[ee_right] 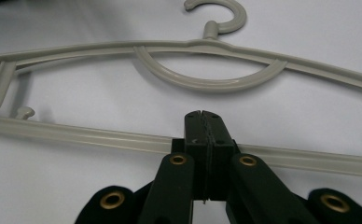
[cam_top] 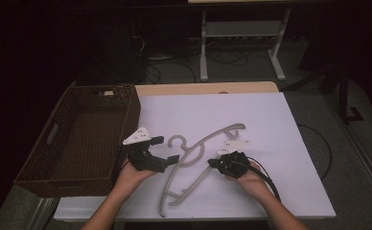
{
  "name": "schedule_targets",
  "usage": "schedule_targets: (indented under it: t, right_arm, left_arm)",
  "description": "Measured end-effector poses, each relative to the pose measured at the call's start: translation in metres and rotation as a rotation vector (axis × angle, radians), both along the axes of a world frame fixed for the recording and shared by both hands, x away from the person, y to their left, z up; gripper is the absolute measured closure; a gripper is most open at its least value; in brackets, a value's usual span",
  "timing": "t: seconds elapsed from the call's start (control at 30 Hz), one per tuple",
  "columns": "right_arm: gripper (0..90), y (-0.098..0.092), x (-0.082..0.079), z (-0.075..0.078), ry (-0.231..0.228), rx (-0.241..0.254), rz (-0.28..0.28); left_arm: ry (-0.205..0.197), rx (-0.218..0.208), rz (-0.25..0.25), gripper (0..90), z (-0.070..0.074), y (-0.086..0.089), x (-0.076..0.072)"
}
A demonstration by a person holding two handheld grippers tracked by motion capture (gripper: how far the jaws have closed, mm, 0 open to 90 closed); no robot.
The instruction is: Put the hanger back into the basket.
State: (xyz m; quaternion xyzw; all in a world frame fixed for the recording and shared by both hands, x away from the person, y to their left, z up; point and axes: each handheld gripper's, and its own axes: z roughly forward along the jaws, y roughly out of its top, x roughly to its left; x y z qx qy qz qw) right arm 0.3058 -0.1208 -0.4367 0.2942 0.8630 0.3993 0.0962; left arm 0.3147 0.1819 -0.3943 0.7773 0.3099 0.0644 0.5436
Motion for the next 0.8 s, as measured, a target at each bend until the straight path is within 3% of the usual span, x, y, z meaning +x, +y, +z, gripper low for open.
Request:
schedule_targets:
  t: [0.43, 0.63, 0.8]
  right_arm:
    - [89.4, 0.004, -0.002, -0.008, 0.020, -0.060, 0.002]
    - [89.5, 0.005, -0.004, -0.009, 0.018, -0.073, 0.003]
    - [89.5, 0.006, -0.004, -0.009, 0.017, -0.074, 0.001]
  left_arm:
    - [0.000, 0.016, -0.005, 0.0, -0.001, -0.004, -0.002]
    - [0.008, 0.070, -0.022, 0.0, -0.007, -0.010, -0.004]
    - [0.030, 0.153, -0.040, 0.0, -0.017, -0.020, -0.005]
